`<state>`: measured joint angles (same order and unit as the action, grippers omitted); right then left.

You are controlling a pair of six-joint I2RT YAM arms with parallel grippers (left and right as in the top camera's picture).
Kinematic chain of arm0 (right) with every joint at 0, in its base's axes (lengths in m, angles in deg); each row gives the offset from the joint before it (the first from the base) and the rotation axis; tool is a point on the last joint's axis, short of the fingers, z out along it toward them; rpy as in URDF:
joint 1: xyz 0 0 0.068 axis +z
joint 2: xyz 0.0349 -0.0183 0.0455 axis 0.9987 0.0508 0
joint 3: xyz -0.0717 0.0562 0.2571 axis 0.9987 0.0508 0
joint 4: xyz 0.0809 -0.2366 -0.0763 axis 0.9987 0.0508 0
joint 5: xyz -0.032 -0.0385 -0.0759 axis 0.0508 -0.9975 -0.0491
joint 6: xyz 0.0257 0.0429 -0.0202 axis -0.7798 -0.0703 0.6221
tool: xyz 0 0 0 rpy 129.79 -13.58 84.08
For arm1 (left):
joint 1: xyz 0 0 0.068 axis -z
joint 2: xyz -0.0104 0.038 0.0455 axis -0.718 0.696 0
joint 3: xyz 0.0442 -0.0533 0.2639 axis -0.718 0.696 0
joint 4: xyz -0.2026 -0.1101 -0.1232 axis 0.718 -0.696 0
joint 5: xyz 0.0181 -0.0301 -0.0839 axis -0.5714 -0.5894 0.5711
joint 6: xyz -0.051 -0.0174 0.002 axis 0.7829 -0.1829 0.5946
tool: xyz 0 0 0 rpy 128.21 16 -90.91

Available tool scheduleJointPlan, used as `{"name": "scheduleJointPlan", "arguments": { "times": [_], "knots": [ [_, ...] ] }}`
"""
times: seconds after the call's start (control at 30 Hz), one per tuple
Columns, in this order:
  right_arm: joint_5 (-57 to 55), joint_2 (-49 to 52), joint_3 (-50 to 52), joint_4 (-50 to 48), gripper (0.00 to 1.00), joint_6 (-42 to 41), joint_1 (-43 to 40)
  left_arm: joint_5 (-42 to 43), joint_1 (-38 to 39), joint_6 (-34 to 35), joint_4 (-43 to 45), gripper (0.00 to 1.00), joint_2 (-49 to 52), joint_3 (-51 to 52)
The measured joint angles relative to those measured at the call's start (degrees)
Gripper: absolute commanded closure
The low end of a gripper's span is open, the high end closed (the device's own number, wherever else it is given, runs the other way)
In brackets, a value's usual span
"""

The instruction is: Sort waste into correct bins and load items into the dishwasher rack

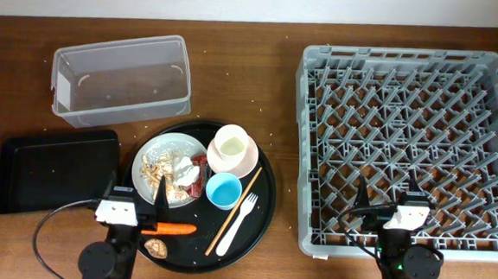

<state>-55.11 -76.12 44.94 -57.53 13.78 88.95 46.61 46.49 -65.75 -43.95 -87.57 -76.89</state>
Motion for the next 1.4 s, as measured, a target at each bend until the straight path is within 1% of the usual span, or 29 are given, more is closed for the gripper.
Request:
{"name": "scheduleJointPlan", "arguments": {
  "times": [1.27,1.4],
  "knots": [
    [0.6,0.0,0.0,-0.1,0.02,0.0,0.0,0.0,0.0,0.0,0.0,0.01,0.0,0.0],
    [2.3,0.0,0.0,0.5,0.02,-2.1,0.0,0.0,0.0,0.0,-0.5,0.01,0.0,-0.1]
  ]
}}
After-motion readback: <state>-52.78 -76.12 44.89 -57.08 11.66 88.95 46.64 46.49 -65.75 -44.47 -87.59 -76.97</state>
